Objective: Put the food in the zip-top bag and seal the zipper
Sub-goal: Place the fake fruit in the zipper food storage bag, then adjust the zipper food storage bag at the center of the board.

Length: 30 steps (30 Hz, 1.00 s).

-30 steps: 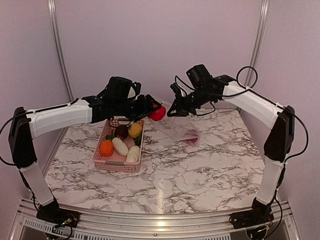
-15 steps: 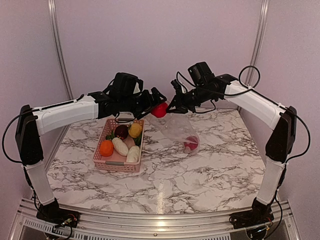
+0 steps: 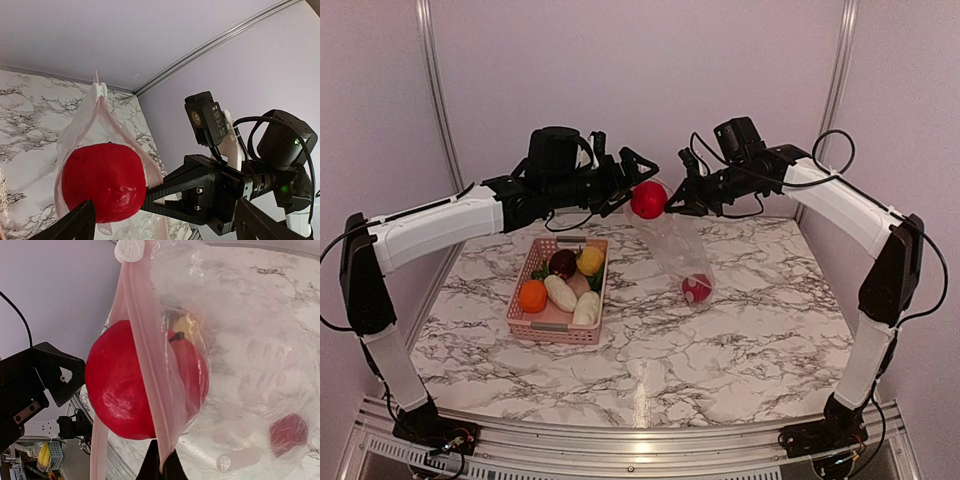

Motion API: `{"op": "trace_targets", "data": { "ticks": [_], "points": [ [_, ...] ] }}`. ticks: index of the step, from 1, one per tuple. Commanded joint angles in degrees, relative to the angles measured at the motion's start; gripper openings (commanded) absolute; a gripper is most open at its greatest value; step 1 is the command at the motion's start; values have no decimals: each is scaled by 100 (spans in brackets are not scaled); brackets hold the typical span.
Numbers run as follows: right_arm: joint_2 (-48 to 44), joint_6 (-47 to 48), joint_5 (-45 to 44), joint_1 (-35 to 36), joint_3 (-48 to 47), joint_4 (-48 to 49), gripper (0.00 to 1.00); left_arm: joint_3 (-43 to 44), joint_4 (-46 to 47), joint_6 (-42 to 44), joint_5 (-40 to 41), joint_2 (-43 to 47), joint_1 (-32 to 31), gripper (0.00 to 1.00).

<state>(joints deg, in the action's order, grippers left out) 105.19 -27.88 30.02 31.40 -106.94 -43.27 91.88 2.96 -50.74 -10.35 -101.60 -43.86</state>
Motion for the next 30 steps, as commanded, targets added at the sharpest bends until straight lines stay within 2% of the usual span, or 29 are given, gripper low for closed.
{"op": "trace_targets", "data": {
  "ticks": [1,6,14,17,20,25,30],
  "points": [
    [-87,-38,154,15,-65,202,0,164,-134,269,-65,228,-25,99],
    [-103,-34,128,-10,-80,230,0,226,-878,515,326,356,-23,99],
    [-110,-2,85,-66,-64,235,0,-319,-1173,1308,1004,1116,-43,99],
    [-51,-14,131,-42,-71,219,0,-168,-1676,1462,1009,982,-33,99],
    [73,110,100,53,-235,32,0,257,-2214,1362,1009,601,-41,86],
    [226,271,-17,201,-543,-261,0,557,-2345,1185,877,107,-43,66],
    [378,476,-101,314,-788,-640,0,652,-2195,1081,685,-266,-36,57]
  ]
}}
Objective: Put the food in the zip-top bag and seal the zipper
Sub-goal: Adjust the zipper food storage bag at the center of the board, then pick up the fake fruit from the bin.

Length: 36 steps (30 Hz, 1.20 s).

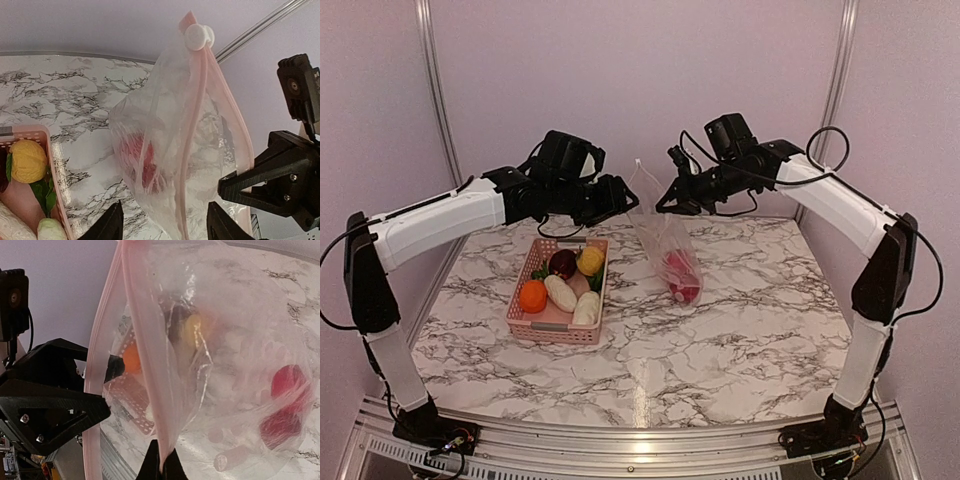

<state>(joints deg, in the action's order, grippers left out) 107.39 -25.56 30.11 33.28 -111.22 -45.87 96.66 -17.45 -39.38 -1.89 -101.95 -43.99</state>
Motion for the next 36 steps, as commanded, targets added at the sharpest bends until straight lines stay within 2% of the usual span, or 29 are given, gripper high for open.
{"op": "trace_targets", "data": {
  "ticks": [1,3,6,7,10,11,13,14,16,19,21,24,26,29,32,36],
  "points": [
    [179,279,-113,145,-378,-447,0,196,-88,-76,-185,-285,-30,53],
    [193,333,-195,159,-451,-589,0,274,0,-111,-218,-383,-25,42],
    [173,336,-1021,77,-736,-1113,0,430,34,-164,-175,-526,-30,5],
    [109,148,-1591,-46,-802,-1287,0,458,28,-193,-120,-555,-26,0],
    [-215,56,-2636,-192,-841,-1371,0,484,94,-292,-3,-599,-36,0],
    [-280,78,-2841,-205,-875,-1380,0,499,149,-298,-59,-614,-45,6],
    [-251,204,-2949,-238,-1022,-1492,0,549,306,-105,-407,-655,-43,49],
    [-208,252,-2963,-267,-1103,-1577,0,614,295,99,-474,-648,-45,63],
    [-144,360,-2983,-394,-1235,-1729,0,693,134,510,-272,-544,-35,80],
    [-186,395,-3172,-723,-1357,-1868,0,464,47,1148,146,-96,18,97],
    [-306,410,-3233,-1022,-1378,-1883,0,182,-108,1322,691,211,82,99],
    [-368,583,-3464,-1262,-1536,-1992,0,-754,-30,1350,1137,774,208,99],
    [-342,733,-3586,-1299,-1669,-2076,0,-1321,12,1252,1117,1103,336,99],
    [-294,816,-3303,-1278,-1455,-2013,0,-2050,-21,1192,1084,1532,442,99],
    [-245,867,-2915,-1133,-1000,-1790,0,-2455,-294,1257,1101,1682,452,91],
    [-65,970,-2619,-759,-463,-1470,0,-2598,-1134,1242,1341,1562,452,85]
  ]
}}
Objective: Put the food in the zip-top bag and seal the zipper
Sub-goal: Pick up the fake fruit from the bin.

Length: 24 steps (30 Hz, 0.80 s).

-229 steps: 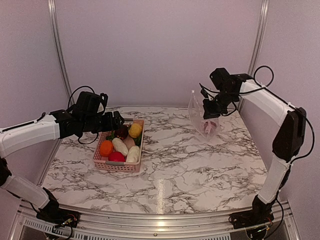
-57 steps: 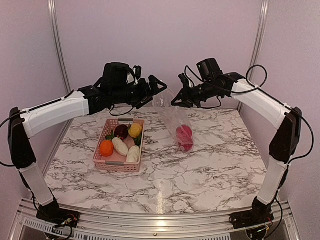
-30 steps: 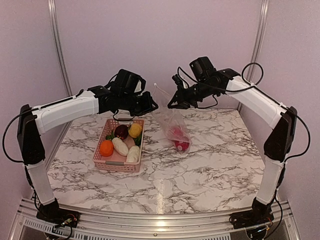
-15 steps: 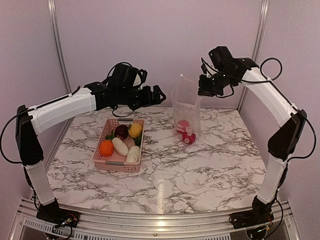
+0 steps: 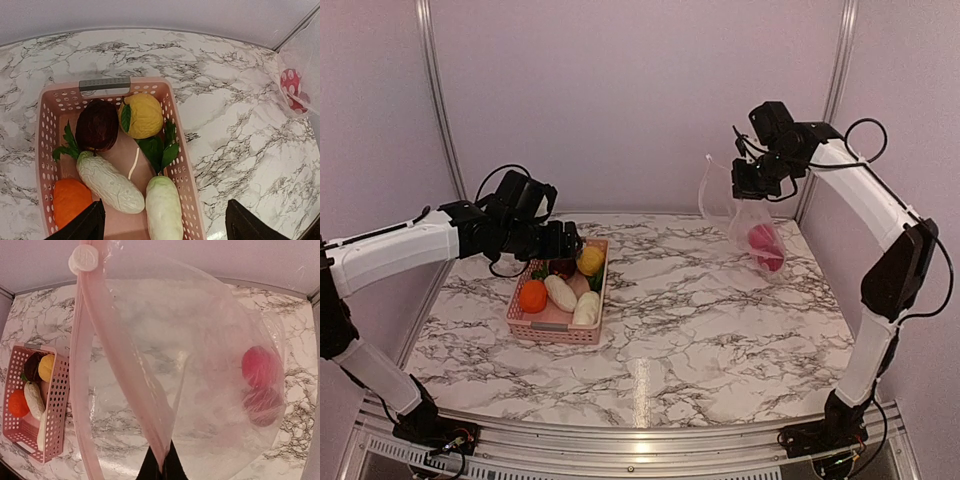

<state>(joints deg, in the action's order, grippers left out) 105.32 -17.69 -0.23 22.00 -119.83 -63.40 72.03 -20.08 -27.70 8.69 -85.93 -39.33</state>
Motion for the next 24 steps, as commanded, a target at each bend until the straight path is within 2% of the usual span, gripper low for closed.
{"op": "trace_targets", "data": {
  "ticks": [1,5,9,14,24],
  "points": [
    [229,199,489,450,543,351,0,-170,-1043,49,354,-101,-13,84],
    [405,160,859,736,1114,678,0,-208,-1633,-296,687,-359,-4,83],
    [453,88,1052,959,1326,862,0,-299,-1772,-462,998,-483,-4,83],
    [452,72,1242,1025,1346,908,0,-56,-2197,-226,1637,-899,19,83],
    [215,-8,1322,1021,1673,1078,0,257,-2219,28,1926,-1632,66,80]
  ]
}}
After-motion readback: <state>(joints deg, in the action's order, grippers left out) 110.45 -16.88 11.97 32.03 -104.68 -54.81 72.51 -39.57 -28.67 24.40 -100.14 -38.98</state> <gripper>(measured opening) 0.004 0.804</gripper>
